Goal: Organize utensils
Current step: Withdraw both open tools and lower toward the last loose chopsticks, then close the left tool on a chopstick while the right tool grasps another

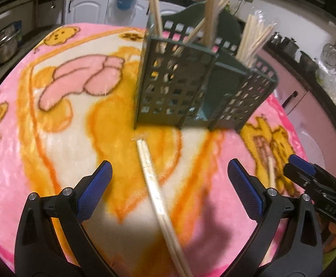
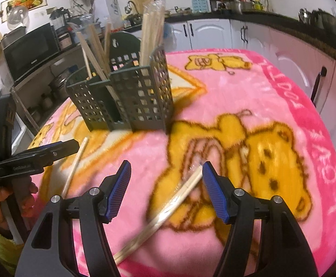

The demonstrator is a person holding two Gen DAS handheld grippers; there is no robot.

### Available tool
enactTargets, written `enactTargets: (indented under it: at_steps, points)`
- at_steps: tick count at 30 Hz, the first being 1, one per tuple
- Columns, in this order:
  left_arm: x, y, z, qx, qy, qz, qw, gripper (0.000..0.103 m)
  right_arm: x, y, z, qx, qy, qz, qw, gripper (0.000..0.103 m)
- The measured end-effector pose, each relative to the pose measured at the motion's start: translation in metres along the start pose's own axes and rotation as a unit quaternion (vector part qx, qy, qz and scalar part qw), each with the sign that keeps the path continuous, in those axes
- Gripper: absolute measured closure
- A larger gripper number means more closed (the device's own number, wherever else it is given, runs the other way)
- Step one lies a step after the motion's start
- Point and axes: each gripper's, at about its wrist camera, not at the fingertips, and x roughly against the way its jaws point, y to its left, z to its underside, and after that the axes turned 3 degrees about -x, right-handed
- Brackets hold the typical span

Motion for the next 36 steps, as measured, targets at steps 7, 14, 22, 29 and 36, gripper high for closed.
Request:
enactTargets:
  at_steps: [7, 14, 22, 29, 36]
  points:
    - [-0.019, 0.011, -0.001, 0.013, 0.03, -0.009, 0.9994, 0.012, -0.019, -0.016, 0.002, -0.037, 0.042, 0.004, 0.998, 0.041]
    - [-0.031, 0.018, -0.016, 0.003, 0.038, -0.031, 0.9988, 0.031, -0.037, -0.03, -0.002, -0.068, 0.07, 0.016, 0.995, 0.046]
    - [-0.041, 0.022, -0.024, -0.011, 0.028, -0.079, 0.9964, 0.068, -0.044, -0.037, -0.007, -0.076, 0.066, 0.038, 0.994, 0.077]
    - [-0.037, 0.035, -0.024, 0.008, 0.026, -0.078, 0.9966, 0.093, -0.039, -0.034, -0.01, -0.082, 0.055, 0.007, 0.995, 0.093]
    - [-0.029, 0.029, -0.019, 0.017, 0.033, -0.034, 0.9987, 0.095, -0.026, -0.009, -0.016, -0.061, 0.036, -0.035, 0.997, 0.094]
